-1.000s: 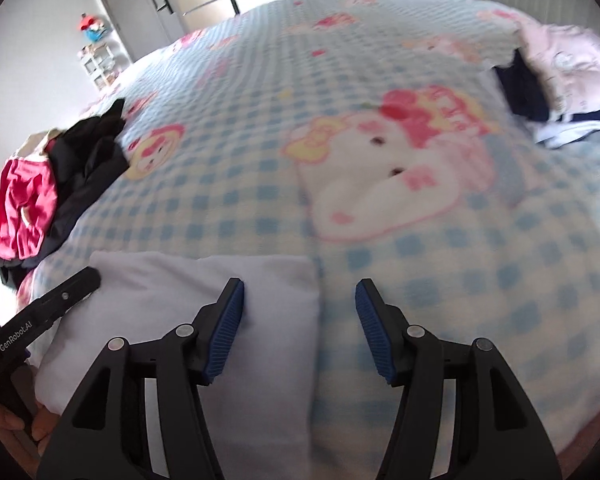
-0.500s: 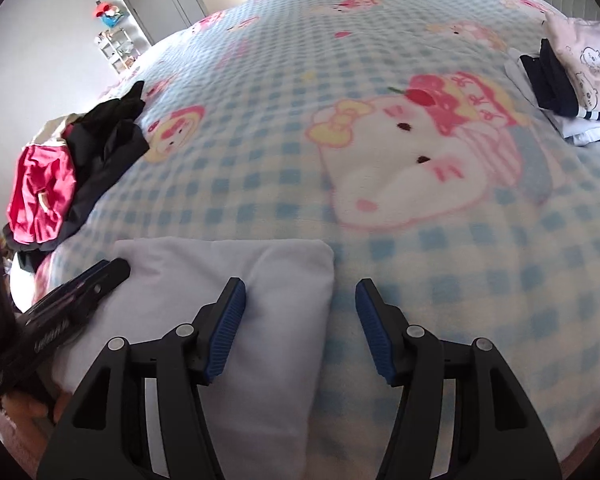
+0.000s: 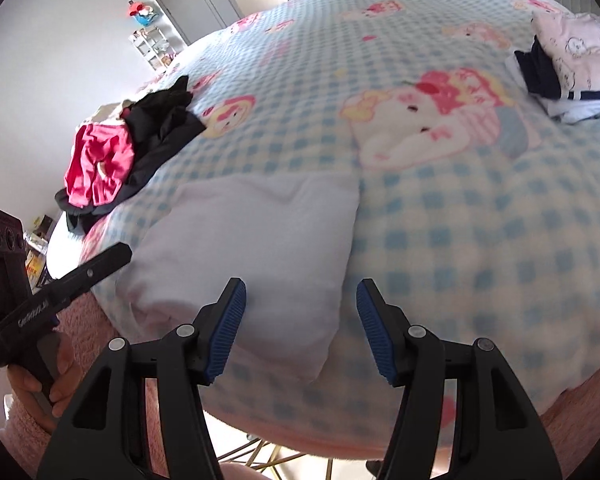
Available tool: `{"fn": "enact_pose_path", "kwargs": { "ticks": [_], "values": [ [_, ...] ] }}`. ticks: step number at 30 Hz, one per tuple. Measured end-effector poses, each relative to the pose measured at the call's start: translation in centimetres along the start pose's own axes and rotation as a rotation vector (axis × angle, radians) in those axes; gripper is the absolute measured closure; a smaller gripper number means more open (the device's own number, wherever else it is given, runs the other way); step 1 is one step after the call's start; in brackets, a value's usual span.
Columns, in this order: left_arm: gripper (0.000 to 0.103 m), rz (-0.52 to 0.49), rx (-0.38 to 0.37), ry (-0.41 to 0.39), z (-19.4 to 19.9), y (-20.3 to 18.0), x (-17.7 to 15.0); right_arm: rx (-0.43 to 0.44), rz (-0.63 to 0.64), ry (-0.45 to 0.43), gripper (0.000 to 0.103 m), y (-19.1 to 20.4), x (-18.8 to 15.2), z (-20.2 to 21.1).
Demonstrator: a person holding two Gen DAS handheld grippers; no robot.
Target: Fold clothes
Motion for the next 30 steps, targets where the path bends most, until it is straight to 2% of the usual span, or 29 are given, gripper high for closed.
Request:
{"fn": "enact_pose_path", "kwargs": {
  "ticks": [2, 4, 8, 12, 16, 21, 25, 27, 30],
  "values": [
    [0.055, 0.005, 0.019, 0.015, -0.2, 0.0, -0.6, 0.007, -0.001, 0.000, 0.044, 0.5, -0.6, 0.0],
    [0.053, -0.014, 0.093, 0.024, -0.5, 0.2, -0.9, 0.004, 0.002, 0.010, 0.044, 0.8, -1.0, -0.3],
    [0.052, -0.015, 0.165, 0.037, -0.7, 1.2, -1.3, -0.004, 0.010, 0.030, 0.044, 1.2, -1.6, -0.8],
    [0.052, -0.001, 0.171, 0.033, -0.4, 1.9, -1.2, -0.002, 0.010, 0.018, 0.043, 1.0, -1.6, -0.2],
    [0.051, -0.006, 0.168, 0.035, -0.5, 1.9, -1.3, -0.036, 0.003, 0.029, 0.042, -0.2, -1.6, -0.1],
    [0.045, -0.003, 0.166, 0.046, -1.1, 2.2, -1.2, -0.055, -0.103, 0.046, 0.039, -2.7, -2.1, -0.2],
    [0.046, 0.010, 0.122, -0.017, -0.1, 1.9, -0.8, -0.095, -0.104, 0.011, 0.039, -3.3, -1.6, 0.9],
    [0.048, -0.013, 0.094, -0.043, 0.3, 1.2, -0.7, -0.068, -0.101, 0.005, 0.039, -3.2, -1.5, 1.2],
    [0.048, -0.032, 0.080, -0.030, -0.1, 0.6, -0.8, -0.036, -0.104, 0.016, 0.039, -3.0, -1.4, 1.3]
  ]
}}
Point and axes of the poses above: each gripper's, at about its wrist camera, not at the fingertips, and z roughly against the way its jaws point, y to its left, x to its top, the point moved 4 cm from there along -z, roughly the way its jaws point, and after that the axes turned 12 degrees about -x, right-handed, at the moved point
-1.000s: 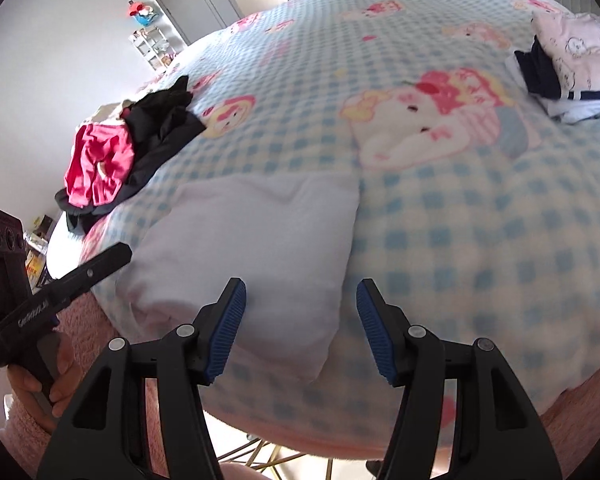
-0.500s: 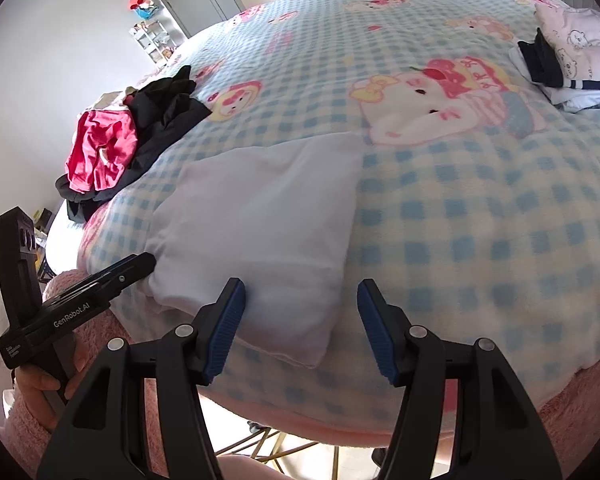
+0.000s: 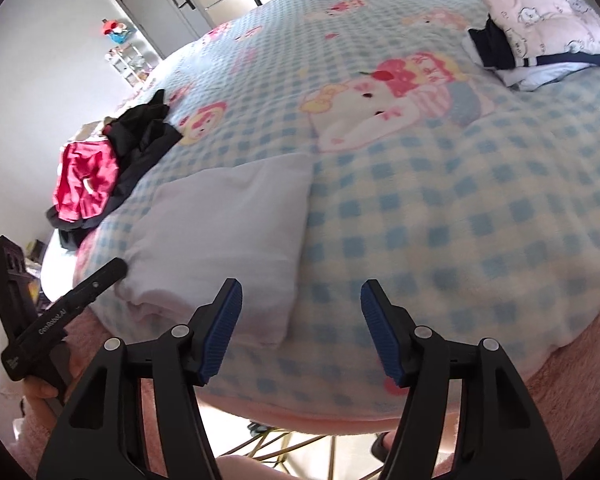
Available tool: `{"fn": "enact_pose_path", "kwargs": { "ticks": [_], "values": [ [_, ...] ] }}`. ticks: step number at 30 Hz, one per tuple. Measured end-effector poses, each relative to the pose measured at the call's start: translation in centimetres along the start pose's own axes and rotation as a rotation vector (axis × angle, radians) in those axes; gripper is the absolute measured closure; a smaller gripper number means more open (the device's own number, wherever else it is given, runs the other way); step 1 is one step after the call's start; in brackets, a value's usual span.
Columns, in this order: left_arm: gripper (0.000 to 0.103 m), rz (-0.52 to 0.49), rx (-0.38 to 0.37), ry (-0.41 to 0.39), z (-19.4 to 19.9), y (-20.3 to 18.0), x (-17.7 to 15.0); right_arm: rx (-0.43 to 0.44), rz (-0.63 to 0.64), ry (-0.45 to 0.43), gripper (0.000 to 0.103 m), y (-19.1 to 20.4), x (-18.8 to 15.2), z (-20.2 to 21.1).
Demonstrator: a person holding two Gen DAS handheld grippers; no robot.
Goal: Fold clothes
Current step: 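Grasp the folded white shirt bundle with both grippers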
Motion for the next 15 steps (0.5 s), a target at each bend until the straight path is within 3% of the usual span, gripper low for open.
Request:
{"fn": "enact_pose_path", "kwargs": {
  "ticks": [5, 10, 15],
  "values": [
    [0.048, 0.004, 0.033, 0.024, -0.6, 0.1, 0.0, -0.002, 0.034, 0.024, 0.039, 0.4, -0.7, 0.1],
    [0.045, 0.044, 0.005, 0.030, -0.9, 0.7, 0.0, 0.001, 0.094, 0.061, 0.039, 1.2, -2.4, -0.2],
    [0.047, -0.009, -0.025, 0.002, -0.4, -0.6, 0.0, -0.035, 0.099, 0.071, 0.039, 1.6, -2.8, -1.3]
  ]
}}
Point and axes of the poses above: each gripper's, at about its wrist camera, not at the fingertips, and z roughly against the way its jaws point, y to its left, x to its top, the point moved 4 cm from there along -z, roughly the way its jaws point, and after that the axes turned 12 degrees about -x, right-handed, at the moved point
